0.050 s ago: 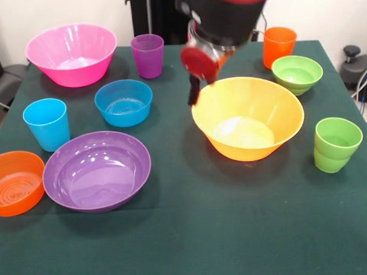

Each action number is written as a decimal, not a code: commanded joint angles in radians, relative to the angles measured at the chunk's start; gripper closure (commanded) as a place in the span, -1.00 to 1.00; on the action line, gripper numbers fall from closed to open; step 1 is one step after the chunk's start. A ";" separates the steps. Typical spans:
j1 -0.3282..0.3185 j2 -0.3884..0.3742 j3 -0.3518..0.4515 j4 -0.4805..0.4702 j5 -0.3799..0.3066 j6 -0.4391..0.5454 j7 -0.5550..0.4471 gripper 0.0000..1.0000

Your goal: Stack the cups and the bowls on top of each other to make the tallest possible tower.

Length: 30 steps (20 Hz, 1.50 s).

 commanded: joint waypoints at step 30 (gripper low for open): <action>-0.193 -0.016 0.115 0.137 -0.295 0.065 -0.424 -1.00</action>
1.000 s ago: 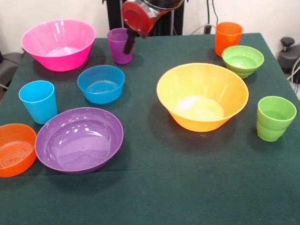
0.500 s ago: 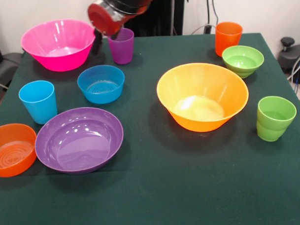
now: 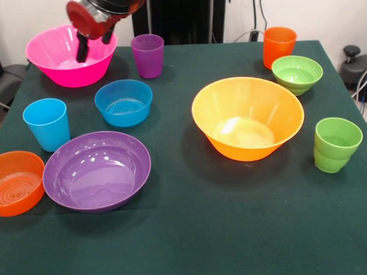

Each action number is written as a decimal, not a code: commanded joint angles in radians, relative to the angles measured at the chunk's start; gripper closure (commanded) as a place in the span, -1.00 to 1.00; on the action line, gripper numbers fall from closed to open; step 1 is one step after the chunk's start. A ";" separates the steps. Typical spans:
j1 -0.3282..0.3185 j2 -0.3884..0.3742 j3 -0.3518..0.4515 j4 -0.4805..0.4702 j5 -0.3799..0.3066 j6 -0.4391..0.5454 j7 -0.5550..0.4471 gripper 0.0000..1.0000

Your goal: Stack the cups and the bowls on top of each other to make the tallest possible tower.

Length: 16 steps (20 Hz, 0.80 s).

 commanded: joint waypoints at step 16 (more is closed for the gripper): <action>-0.260 0.099 0.271 0.274 -0.077 -0.291 -0.457 -1.00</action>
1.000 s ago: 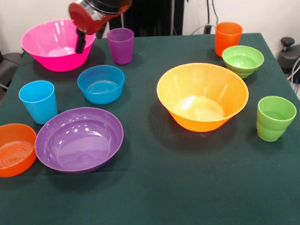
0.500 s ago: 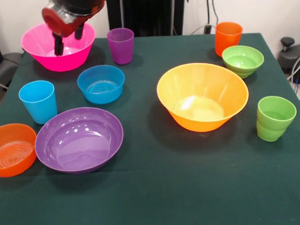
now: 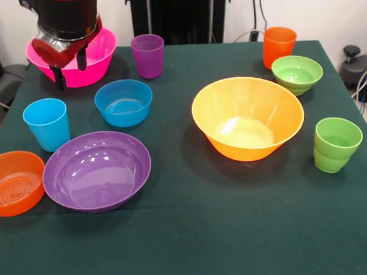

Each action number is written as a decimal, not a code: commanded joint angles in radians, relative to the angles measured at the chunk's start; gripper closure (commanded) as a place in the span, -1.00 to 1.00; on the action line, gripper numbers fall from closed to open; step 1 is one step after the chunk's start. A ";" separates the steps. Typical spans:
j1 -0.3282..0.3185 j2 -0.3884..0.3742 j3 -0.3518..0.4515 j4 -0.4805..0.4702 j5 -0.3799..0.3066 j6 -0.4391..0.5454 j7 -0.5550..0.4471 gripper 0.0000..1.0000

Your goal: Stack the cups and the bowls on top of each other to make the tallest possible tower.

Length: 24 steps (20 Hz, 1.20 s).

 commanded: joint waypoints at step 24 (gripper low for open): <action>-0.157 0.052 0.195 0.262 -0.223 -0.148 -0.489 -1.00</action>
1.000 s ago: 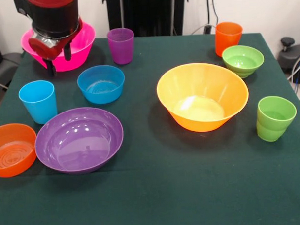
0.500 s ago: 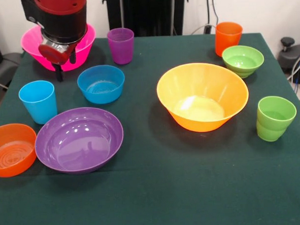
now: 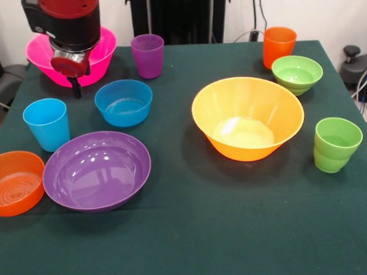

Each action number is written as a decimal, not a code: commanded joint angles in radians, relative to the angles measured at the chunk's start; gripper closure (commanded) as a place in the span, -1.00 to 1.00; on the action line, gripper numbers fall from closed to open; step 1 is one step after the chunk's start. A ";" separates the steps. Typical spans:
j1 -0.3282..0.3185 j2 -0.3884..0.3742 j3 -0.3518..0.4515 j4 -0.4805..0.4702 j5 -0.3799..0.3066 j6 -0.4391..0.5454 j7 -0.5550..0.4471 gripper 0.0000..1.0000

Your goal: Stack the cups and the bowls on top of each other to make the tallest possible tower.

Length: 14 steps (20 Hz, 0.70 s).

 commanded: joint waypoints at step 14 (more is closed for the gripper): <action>-0.099 -0.015 0.073 0.270 -0.167 -0.201 -0.189 -1.00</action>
